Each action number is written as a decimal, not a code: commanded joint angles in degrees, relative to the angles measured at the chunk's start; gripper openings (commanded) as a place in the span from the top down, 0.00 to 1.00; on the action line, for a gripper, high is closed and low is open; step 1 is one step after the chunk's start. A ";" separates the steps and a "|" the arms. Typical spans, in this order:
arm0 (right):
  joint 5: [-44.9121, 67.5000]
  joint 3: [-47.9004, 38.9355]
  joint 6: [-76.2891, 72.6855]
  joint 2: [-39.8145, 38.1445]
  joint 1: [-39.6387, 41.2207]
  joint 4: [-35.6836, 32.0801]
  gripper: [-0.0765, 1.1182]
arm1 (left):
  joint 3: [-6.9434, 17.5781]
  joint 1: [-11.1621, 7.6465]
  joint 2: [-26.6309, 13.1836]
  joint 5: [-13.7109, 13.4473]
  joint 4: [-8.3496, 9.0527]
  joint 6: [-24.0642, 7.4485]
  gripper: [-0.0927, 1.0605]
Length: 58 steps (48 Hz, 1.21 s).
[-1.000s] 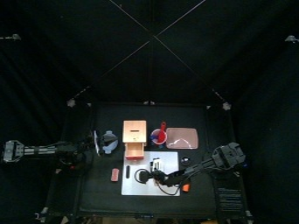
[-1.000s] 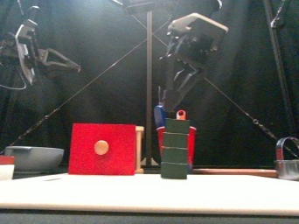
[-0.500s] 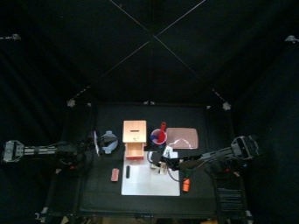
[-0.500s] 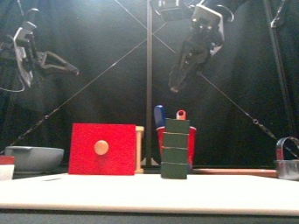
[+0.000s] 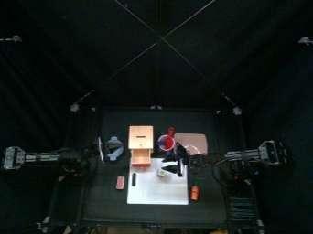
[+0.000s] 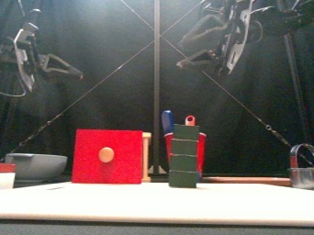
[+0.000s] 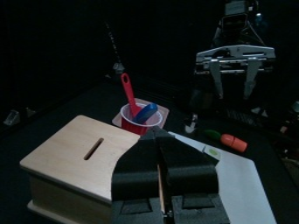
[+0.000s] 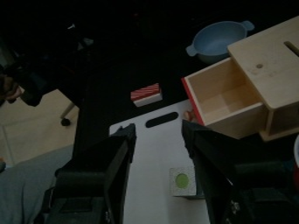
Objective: Place sushi on board then cut the sushi with the knife then place the pieces on the plate
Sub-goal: Place the sushi on the board
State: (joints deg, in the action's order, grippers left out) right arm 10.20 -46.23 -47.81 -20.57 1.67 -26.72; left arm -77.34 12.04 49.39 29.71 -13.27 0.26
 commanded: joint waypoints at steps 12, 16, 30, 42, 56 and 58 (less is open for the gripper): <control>2.02 0.79 0.44 0.70 0.00 -0.62 0.25 | 0.79 0.18 -0.18 0.18 -0.35 0.09 0.85; 4.31 0.53 0.44 0.18 -0.09 -1.85 0.25 | 0.88 0.09 -0.18 0.26 -0.53 0.09 0.85; 7.91 -1.14 0.44 0.18 0.35 -2.72 0.26 | 0.79 0.18 -0.18 0.18 -0.44 0.00 0.85; 8.17 -1.85 0.44 0.09 0.44 -3.52 0.27 | 0.79 0.18 -0.18 0.18 -0.44 -0.09 0.85; 8.26 -2.46 0.44 0.09 0.44 -6.06 0.50 | 0.70 0.09 -0.18 0.18 -0.44 -0.18 0.85; 8.26 -2.55 0.44 0.09 0.44 -6.06 0.54 | 0.70 0.18 -0.18 0.18 -0.44 -0.18 0.85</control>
State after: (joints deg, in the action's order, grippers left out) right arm 18.02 -49.22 -47.46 -19.25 1.93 -32.70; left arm -77.34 12.04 49.39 29.62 -13.80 0.18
